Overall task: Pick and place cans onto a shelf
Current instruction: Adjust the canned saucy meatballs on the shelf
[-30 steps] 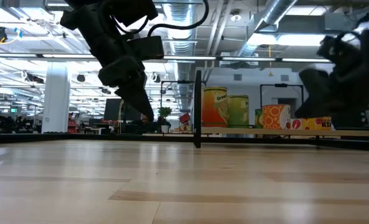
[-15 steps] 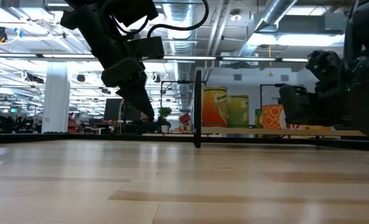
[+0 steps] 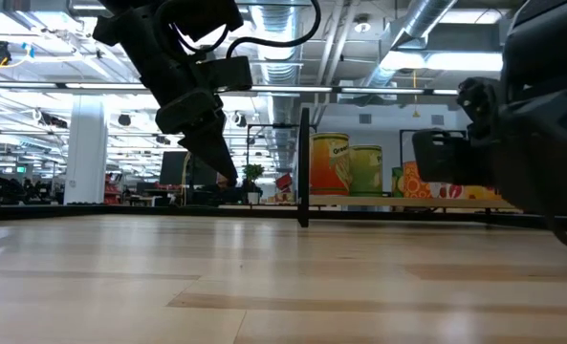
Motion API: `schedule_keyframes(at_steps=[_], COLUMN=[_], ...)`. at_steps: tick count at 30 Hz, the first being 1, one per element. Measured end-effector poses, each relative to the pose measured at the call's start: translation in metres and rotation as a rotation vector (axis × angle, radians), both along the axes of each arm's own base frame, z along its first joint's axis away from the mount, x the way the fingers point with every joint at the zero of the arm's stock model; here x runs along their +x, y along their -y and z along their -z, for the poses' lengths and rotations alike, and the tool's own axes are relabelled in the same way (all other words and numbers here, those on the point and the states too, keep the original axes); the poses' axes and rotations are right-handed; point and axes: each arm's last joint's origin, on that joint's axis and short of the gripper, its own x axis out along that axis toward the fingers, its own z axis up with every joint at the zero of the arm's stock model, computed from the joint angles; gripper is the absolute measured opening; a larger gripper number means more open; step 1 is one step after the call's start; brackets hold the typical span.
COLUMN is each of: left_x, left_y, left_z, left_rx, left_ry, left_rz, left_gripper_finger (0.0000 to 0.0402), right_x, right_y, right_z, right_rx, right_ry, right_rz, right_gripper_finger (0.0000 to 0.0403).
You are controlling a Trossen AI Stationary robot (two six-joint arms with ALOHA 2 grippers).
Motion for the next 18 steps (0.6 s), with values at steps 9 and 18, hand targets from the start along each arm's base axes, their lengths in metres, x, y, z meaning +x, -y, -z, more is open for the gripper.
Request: schedule_keyframes(at_steps=[9,18], left_x=[0.0,0.0], left_y=[0.0,0.0], left_z=[0.0,0.0], left_rx=[0.0,-0.001], left_ry=[0.0,0.001], left_rz=[0.0,-0.001], left_gripper_finger=[0.0,0.0], right_x=[0.002,0.004], right_y=[0.012,0.025], right_z=[-0.001,-0.002], right_rx=[-0.025,-0.033], right_ry=[-0.025,-0.049], right_rz=[0.045,0.098], right_gripper_finger=[0.0008,0.0016])
